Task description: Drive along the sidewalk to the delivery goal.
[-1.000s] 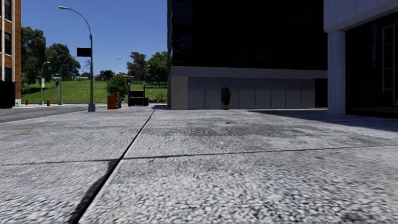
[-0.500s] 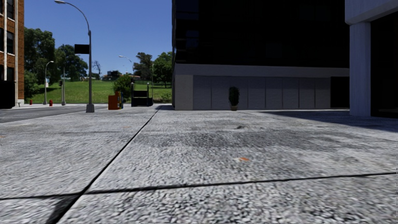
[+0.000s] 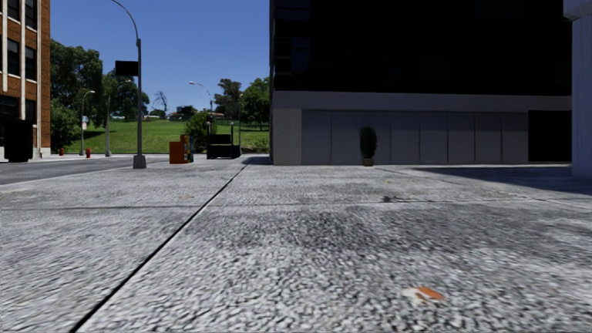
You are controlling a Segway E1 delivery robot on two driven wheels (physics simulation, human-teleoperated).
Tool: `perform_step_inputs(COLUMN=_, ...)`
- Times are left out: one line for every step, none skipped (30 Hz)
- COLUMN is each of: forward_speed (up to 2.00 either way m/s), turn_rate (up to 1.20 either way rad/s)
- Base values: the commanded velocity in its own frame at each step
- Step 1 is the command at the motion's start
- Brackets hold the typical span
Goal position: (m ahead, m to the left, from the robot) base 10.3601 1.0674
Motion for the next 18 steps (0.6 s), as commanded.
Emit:
perform_step_inputs(forward_speed=2.0, turn_rate=0.0)
perform_step_inputs(forward_speed=2.0, turn_rate=0.0)
perform_step_inputs(forward_speed=2.0, turn_rate=0.0)
perform_step_inputs(forward_speed=2.0, turn_rate=0.0)
perform_step_inputs(forward_speed=2.0, turn_rate=0.0)
perform_step_inputs(forward_speed=2.0, turn_rate=0.0)
perform_step_inputs(forward_speed=2.0, turn_rate=0.0)
perform_step_inputs(forward_speed=2.0, turn_rate=0.0)
perform_step_inputs(forward_speed=2.0, turn_rate=0.0)
perform_step_inputs(forward_speed=2.0, turn_rate=0.0)
perform_step_inputs(forward_speed=2.0, turn_rate=0.0)
perform_step_inputs(forward_speed=2.0, turn_rate=0.0)
perform_step_inputs(forward_speed=2.0, turn_rate=0.0)
perform_step_inputs(forward_speed=2.0, turn_rate=0.0)
perform_step_inputs(forward_speed=2.0, turn_rate=0.0)
perform_step_inputs(forward_speed=2.0, turn_rate=0.0)
perform_step_inputs(forward_speed=2.0, turn_rate=0.0)
perform_step_inputs(forward_speed=2.0, turn_rate=0.0)
